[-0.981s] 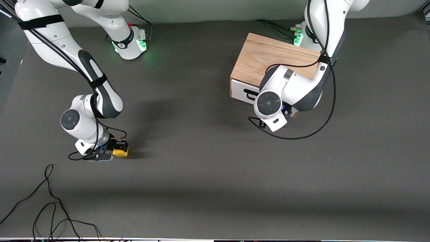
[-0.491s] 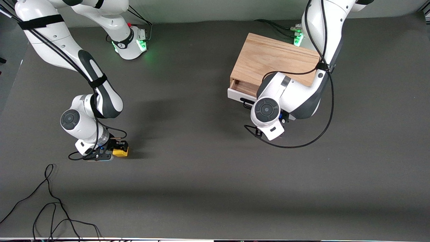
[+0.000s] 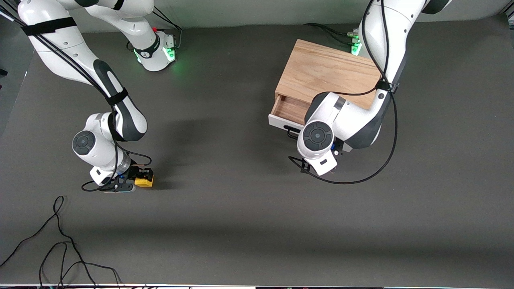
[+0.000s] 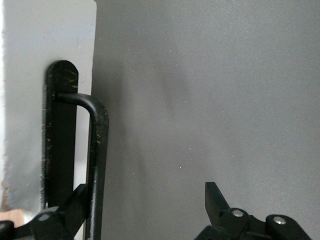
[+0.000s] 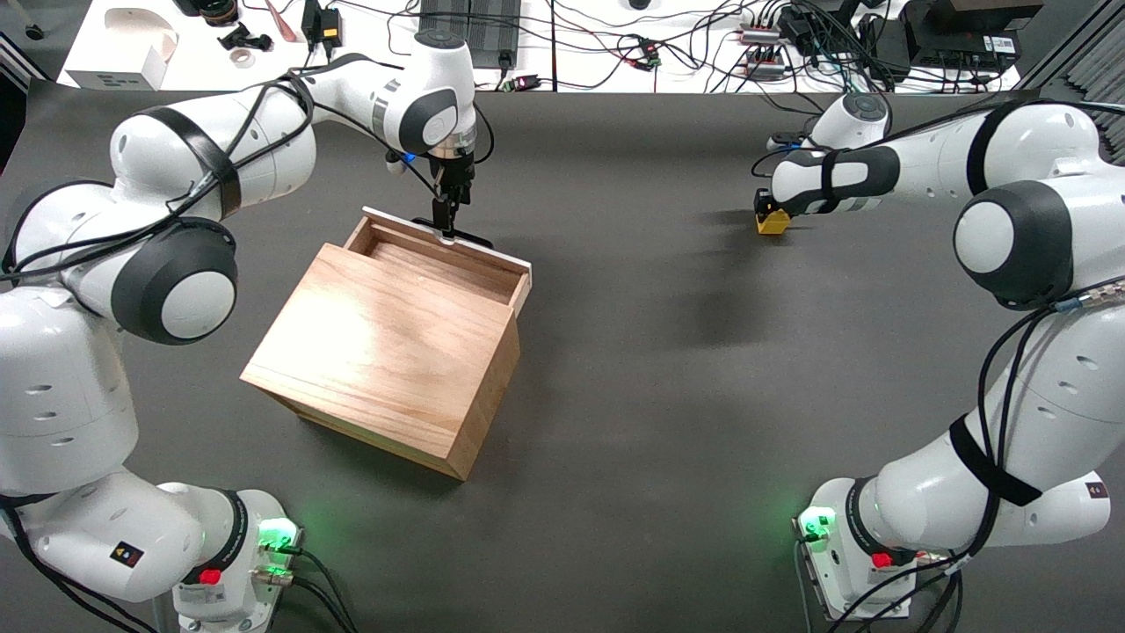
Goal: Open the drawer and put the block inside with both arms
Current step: 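Pull the drawer open by its handle with the left gripper, then grasp the yellow cube with the right gripper while the left gripper withdraws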
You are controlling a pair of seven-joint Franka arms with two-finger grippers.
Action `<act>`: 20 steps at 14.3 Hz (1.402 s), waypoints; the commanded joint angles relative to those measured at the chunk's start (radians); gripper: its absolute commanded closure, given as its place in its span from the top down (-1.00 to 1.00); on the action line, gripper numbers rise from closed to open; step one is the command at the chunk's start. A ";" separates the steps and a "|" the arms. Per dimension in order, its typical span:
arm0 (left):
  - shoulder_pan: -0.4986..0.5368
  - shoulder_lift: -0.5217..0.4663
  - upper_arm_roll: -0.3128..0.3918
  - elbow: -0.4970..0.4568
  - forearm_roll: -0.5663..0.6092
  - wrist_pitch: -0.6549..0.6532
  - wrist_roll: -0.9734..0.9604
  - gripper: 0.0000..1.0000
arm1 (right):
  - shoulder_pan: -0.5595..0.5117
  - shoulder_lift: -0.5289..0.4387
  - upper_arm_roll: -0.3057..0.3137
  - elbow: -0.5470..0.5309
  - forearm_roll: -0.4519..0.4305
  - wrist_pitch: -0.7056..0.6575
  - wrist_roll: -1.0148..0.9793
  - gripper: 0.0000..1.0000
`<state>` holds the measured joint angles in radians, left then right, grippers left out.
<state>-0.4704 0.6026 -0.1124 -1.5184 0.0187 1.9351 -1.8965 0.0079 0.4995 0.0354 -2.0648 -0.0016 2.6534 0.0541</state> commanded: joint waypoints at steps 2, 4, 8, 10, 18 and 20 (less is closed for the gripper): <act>-0.004 0.039 0.002 0.061 0.027 0.131 0.005 1.00 | 0.006 -0.025 -0.005 -0.003 0.014 0.000 -0.017 -0.66; -0.002 0.054 0.002 0.090 0.029 0.136 0.005 1.00 | 0.006 -0.047 -0.003 0.011 0.006 -0.019 -0.014 -0.67; 0.002 0.086 0.004 0.170 0.040 0.136 0.004 1.00 | 0.006 -0.079 -0.003 0.156 0.006 -0.263 -0.014 -0.67; 0.013 0.071 0.004 0.193 0.061 0.114 0.032 1.00 | 0.007 -0.091 -0.002 0.243 0.005 -0.390 -0.014 -0.67; 0.321 -0.119 -0.007 0.342 -0.032 -0.425 0.761 1.00 | 0.189 -0.088 0.006 0.778 0.015 -1.051 0.221 -0.67; 0.386 -0.180 -0.004 0.313 -0.042 -0.514 0.963 1.00 | 0.295 -0.085 0.006 0.857 0.015 -1.124 0.358 -0.67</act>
<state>-0.1450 0.5015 -0.1089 -1.1432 0.0007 1.4881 -1.1226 0.1987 0.3926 0.0535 -1.3161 0.0066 1.6155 0.2766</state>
